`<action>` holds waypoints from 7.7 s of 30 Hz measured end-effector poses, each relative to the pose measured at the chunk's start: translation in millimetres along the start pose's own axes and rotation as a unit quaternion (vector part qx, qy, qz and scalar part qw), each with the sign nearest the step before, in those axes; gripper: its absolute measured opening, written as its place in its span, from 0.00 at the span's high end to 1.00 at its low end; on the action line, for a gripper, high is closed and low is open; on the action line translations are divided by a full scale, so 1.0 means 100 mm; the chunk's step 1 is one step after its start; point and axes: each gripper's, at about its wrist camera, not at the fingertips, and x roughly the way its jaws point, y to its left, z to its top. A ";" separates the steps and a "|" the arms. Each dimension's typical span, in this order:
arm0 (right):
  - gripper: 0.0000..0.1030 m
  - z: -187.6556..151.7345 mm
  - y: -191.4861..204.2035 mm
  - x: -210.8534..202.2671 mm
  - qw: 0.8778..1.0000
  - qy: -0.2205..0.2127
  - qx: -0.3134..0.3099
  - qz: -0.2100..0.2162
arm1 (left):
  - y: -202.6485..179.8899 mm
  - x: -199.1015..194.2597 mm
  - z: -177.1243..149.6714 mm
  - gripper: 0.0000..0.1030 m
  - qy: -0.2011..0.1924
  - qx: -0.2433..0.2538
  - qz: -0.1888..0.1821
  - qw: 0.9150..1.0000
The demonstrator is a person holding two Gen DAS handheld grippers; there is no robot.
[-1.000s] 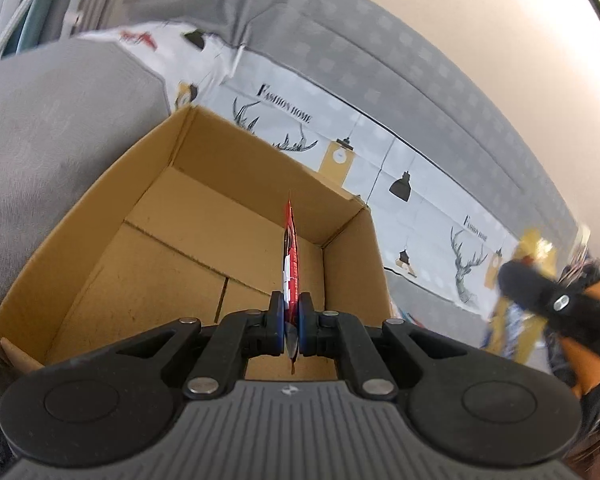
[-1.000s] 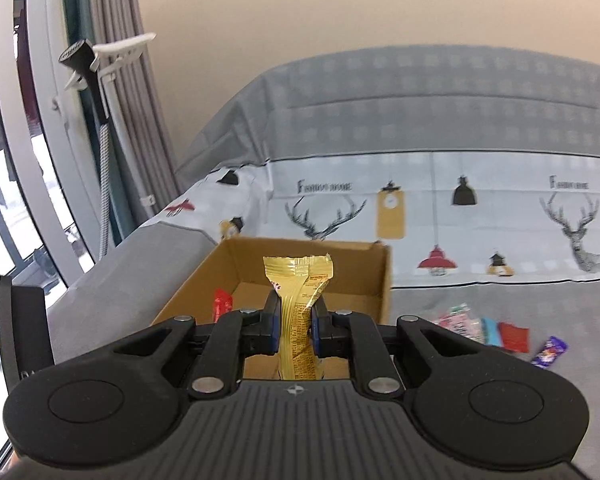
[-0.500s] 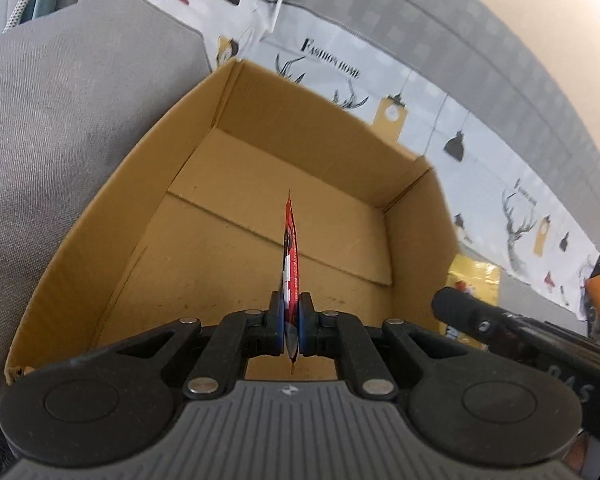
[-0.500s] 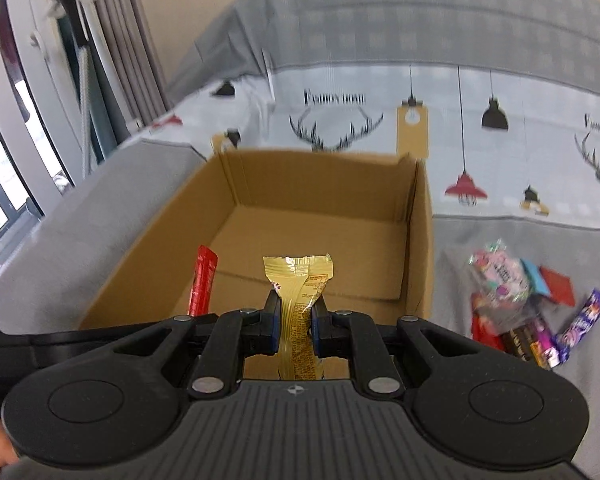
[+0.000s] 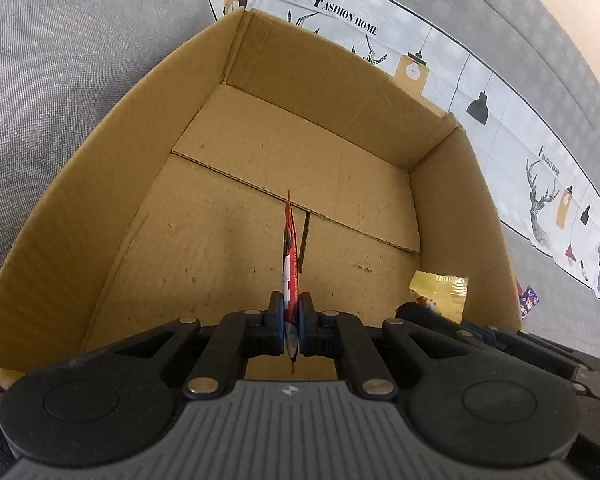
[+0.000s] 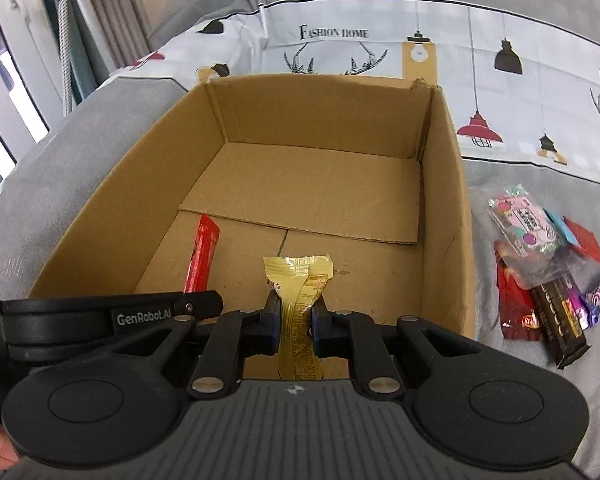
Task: Organize snacks
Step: 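Carry both snacks into the box and open both tools to drop them, then grasp the small gold candy with the left tool while the right tool grasps the dark chocolate bar, then carry both snacks over the box and open both tools to release them, then move both tools back to the snack pile and grasp the purple bar with the right tool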
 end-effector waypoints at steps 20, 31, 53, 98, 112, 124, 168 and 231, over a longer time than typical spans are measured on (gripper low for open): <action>0.22 -0.14 -0.74 -0.67 0.990 -0.093 0.086 0.067 | -0.55 -0.41 -0.11 0.09 -0.067 0.046 0.018 0.997; 0.17 -0.66 -1.64 -1.20 0.982 -0.145 0.121 0.016 | -1.47 -0.60 -0.52 0.00 -0.085 0.122 -0.008 0.989; 0.17 -1.14 -2.91 -1.18 0.972 -0.116 0.205 -0.015 | -2.77 0.76 -1.30 0.62 0.061 0.281 -0.003 0.958; 0.39 -1.13 -2.76 -0.44 0.994 0.006 0.093 -0.062 | -2.41 1.19 -1.00 0.56 0.071 0.217 -0.023 0.973; 0.59 -1.02 -2.60 -0.43 0.996 -0.024 0.008 -0.089 | -2.44 1.18 -1.00 0.79 0.099 0.209 -0.031 0.972; 0.60 -1.01 -2.60 -0.29 0.996 -0.003 0.016 -0.091 | -2.54 0.99 -1.14 0.82 0.058 0.234 -0.026 0.970; 0.59 0.32 0.15 -1.05 0.990 -0.124 -0.045 0.059 | -0.14 -0.84 0.10 0.82 -0.167 -0.009 0.041 0.985; 0.00 -0.91 -1.69 -1.30 0.985 -0.148 0.084 -0.016 | -1.86 -0.46 -0.84 0.00 -0.134 0.193 -0.064 0.970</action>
